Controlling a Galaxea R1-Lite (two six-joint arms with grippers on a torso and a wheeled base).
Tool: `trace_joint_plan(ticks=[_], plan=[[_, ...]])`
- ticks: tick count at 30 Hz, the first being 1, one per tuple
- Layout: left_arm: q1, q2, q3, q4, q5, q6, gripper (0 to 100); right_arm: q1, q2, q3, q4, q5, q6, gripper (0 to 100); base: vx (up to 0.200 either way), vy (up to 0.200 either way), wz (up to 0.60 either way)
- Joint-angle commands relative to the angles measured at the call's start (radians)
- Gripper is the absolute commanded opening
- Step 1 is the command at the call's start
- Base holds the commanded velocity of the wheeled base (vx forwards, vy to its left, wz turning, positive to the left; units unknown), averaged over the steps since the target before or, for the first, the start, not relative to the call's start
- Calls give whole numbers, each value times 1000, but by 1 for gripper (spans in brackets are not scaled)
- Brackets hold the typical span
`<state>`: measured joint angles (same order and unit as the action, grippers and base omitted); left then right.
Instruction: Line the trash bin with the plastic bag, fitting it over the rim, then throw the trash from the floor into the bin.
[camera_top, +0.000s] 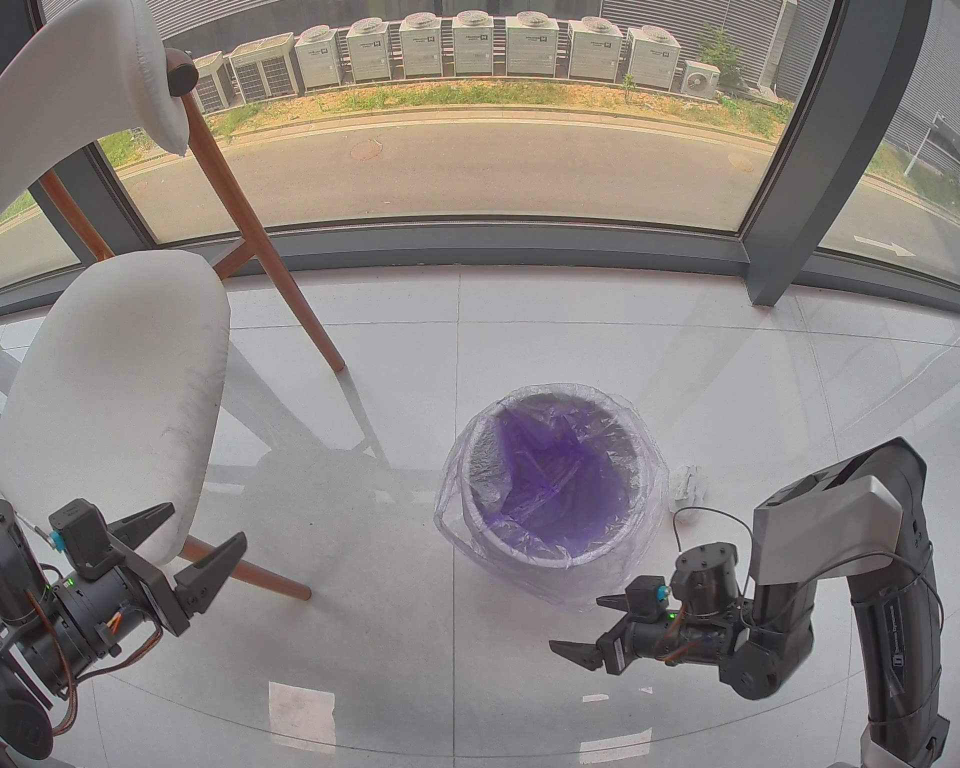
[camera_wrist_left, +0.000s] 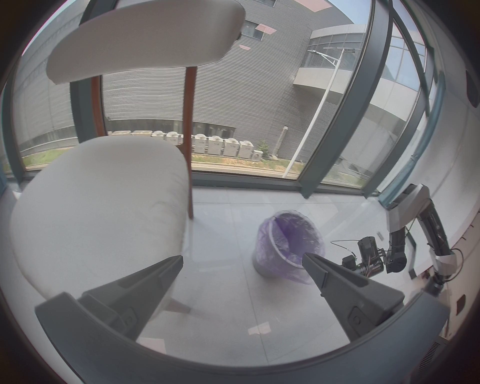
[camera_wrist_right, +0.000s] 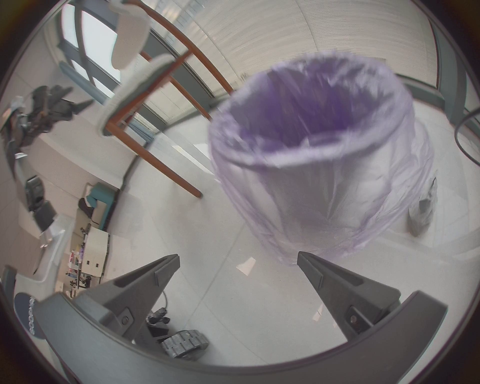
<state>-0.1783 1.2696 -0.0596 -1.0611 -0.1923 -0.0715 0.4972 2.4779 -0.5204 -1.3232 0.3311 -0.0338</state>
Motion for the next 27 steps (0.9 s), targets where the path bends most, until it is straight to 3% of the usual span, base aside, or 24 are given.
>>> trace_joint_plan(ticks=[1,6,10,12,13,15,19,27], plan=[[-159,131,-2,0,-88,-13,100,-11,-88,395,-248,177,-11,100,0,0,0],[-198,275,-45,-14,-151,-73,100,-98,-228,450,-245,250,55,100,0,0,0],[-194,422,-144,-16,-151,-191,100,-238,-318,387,-241,249,279,100,0,0,0],[-208,528,-206,-17,-133,-304,100,-333,-336,359,-241,226,457,100,0,0,0],[-210,533,-207,-17,-130,-310,100,-339,-338,358,-241,224,465,100,0,0,0],[-234,628,-279,-33,-82,-429,100,-413,-333,321,-241,161,552,100,0,0,0],[-240,781,-402,-80,-7,-542,100,-444,-290,296,-241,62,572,100,0,0,0],[-251,1077,-626,-183,103,-539,100,-421,-175,114,-240,-50,575,100,0,0,0]])
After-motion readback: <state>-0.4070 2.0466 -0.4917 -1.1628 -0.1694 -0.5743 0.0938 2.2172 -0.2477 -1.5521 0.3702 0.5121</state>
